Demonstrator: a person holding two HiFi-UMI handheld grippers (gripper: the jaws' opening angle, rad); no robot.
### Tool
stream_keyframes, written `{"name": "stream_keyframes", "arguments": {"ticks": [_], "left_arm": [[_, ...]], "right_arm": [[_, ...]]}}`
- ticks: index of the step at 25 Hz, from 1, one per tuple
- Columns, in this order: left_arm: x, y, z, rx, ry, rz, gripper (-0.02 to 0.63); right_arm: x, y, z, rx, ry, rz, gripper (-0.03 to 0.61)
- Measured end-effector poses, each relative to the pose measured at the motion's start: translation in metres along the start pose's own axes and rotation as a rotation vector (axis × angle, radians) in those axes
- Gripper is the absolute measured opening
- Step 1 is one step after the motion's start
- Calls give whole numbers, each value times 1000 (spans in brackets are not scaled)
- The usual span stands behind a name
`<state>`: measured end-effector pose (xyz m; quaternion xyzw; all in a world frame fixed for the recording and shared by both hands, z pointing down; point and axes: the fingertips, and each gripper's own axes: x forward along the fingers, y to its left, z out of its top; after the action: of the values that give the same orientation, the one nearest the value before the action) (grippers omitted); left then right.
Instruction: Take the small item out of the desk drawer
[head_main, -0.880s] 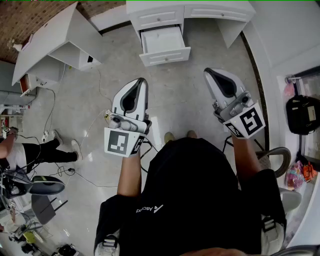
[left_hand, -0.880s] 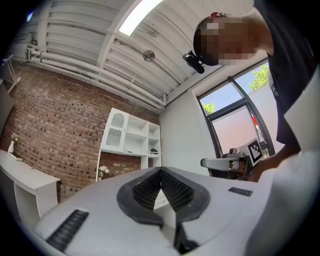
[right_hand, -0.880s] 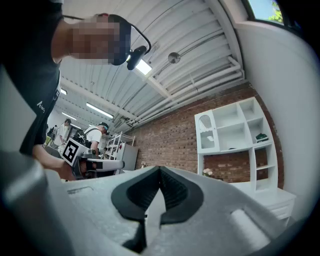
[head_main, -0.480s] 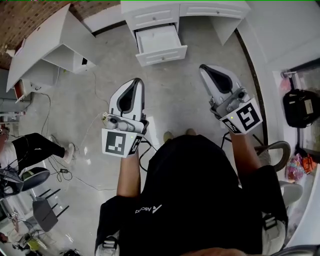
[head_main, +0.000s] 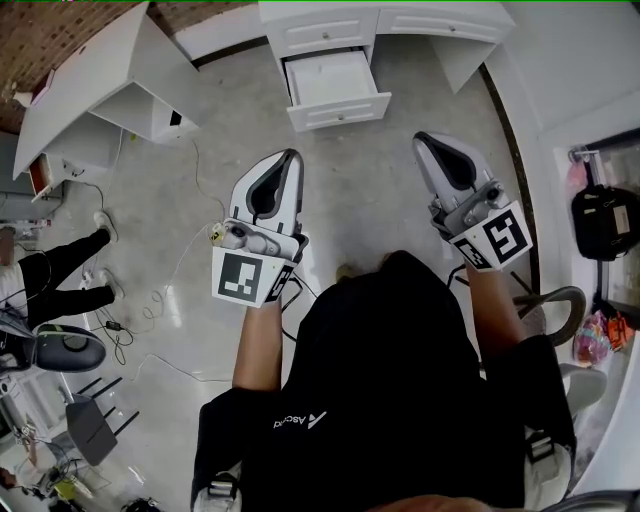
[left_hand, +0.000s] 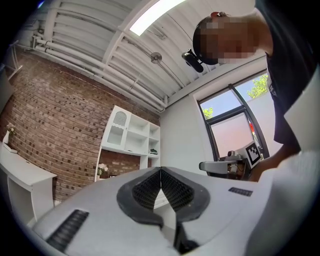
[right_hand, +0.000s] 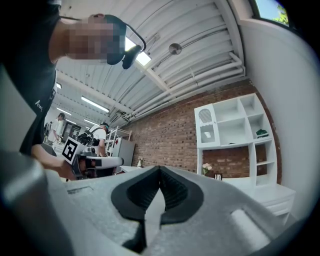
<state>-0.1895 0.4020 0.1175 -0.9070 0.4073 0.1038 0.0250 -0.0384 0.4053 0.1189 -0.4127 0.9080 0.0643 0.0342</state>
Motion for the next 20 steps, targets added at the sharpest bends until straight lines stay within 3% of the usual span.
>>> {"name": "stream_keyframes", "arguments": {"ticks": [9,20], "left_arm": [[35,52,-28,-4,69,50,103],[159,138,-129,22,216,181,170]], "right_arm": [[46,-21,-24,13,23,29,2],[138,-142,-99,17,52,98,2]]}}
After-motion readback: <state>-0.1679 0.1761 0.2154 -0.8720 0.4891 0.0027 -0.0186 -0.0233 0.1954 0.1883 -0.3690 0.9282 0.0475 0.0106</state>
